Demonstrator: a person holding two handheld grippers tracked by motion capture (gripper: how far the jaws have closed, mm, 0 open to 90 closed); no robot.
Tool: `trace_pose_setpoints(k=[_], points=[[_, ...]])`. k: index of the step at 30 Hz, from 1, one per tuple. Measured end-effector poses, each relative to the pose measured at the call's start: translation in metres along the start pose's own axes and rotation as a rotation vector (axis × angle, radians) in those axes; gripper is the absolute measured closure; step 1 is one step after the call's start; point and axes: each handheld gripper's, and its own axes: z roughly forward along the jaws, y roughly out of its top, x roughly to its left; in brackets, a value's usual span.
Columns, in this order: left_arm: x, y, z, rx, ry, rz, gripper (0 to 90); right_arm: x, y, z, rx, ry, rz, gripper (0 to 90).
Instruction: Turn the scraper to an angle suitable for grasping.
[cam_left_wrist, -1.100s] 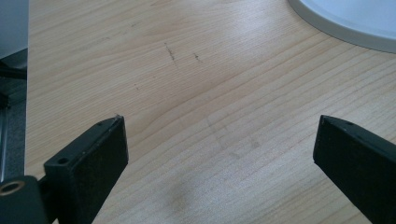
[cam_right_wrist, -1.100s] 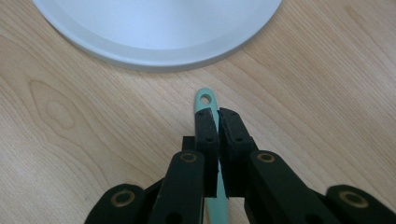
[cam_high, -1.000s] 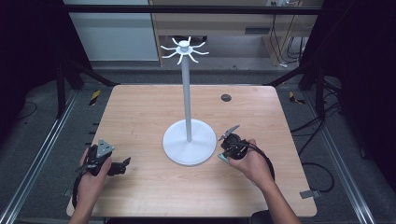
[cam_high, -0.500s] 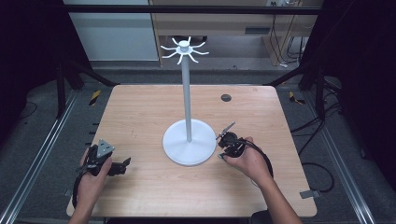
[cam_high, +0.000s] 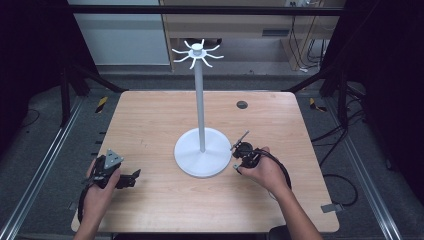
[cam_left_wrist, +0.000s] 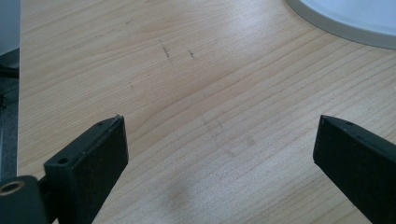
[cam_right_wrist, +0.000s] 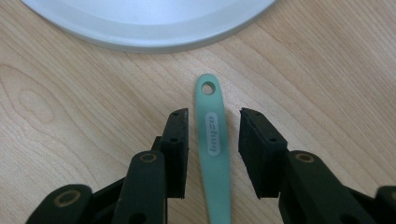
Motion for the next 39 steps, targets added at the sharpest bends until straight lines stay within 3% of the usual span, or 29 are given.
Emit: trace_pose_setpoints(k=[18,32,35,38,39], points=[[-0.002,0.0,0.0,0.004,-0.001,0.005,3.0,-0.003,0.001,0.008,0.036,0.004,0.0,66.2],[-0.001,0.0,0.0,0.002,-0.002,0.006,3.2,-0.001,0.002,0.01,0.05,0.011,-0.012,74.1],[-0.001,0.0,0.0,0.002,-0.001,0.005,3.2,-0.002,0.002,0.008,0.034,0.01,-0.001,74.3],[-0.001,0.0,0.0,0.002,0.0,0.004,3.2,-0.005,0.0,-0.002,-0.025,0.014,0.016,74.4],[-0.001,0.0,0.0,0.003,-0.001,0.004,3.2,-0.008,-0.003,-0.01,-0.067,0.021,0.031,74.4]])
